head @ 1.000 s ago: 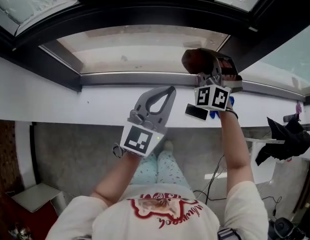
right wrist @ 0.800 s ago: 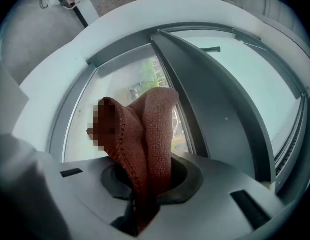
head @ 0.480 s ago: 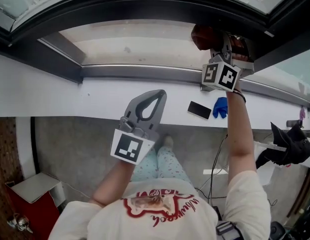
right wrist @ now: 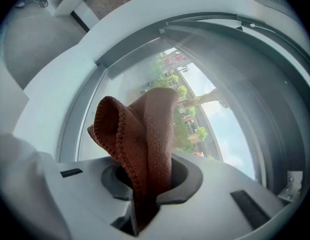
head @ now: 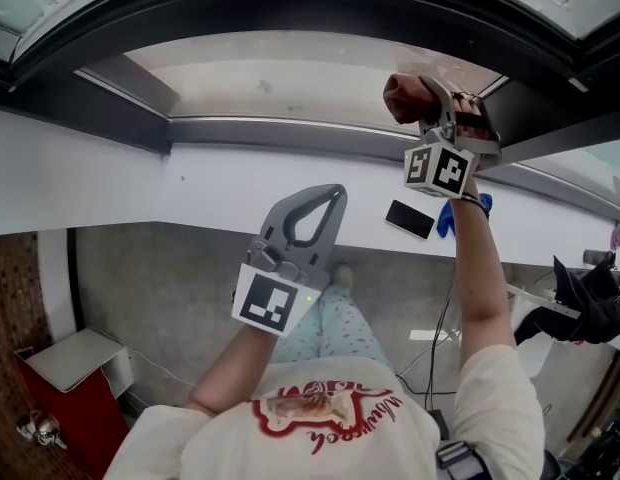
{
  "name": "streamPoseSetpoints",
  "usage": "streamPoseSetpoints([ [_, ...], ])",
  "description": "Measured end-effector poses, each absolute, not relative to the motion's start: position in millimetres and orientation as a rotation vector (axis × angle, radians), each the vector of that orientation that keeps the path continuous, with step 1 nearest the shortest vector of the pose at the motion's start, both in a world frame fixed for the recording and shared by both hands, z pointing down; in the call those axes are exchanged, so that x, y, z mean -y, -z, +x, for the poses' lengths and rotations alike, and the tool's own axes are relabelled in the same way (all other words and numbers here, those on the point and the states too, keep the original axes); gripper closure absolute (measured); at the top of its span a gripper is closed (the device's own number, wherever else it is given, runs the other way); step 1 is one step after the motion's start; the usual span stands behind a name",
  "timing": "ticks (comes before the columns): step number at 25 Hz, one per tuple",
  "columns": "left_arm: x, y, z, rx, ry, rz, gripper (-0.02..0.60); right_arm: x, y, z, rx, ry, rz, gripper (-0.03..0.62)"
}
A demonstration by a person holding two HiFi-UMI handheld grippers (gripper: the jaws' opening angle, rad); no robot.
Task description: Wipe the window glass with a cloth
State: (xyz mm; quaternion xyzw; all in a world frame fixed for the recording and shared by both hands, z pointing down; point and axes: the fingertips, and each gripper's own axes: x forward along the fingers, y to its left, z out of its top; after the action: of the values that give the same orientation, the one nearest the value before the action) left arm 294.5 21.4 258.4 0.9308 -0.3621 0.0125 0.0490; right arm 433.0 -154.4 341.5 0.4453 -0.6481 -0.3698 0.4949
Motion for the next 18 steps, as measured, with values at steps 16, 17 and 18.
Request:
streamPoseSetpoints([
  [16,-7.1,-311.9,287.2,1.187,-0.176,2.754,0.563,140.7,-592.9,455.9,1.626,0.398,0.849,0.513],
  [17,-6.3,-312.7,286.0,1.198,-0.180,2.748,0.563,140.7,-604.6,456.4,1.625,0.377,0.829,0.513],
  [18,-6.6,-313.6,285.0,1.204,-0.190,2.750,0.563,140.3,-616.1,457.5,1.621,0.355,0.809,0.513],
])
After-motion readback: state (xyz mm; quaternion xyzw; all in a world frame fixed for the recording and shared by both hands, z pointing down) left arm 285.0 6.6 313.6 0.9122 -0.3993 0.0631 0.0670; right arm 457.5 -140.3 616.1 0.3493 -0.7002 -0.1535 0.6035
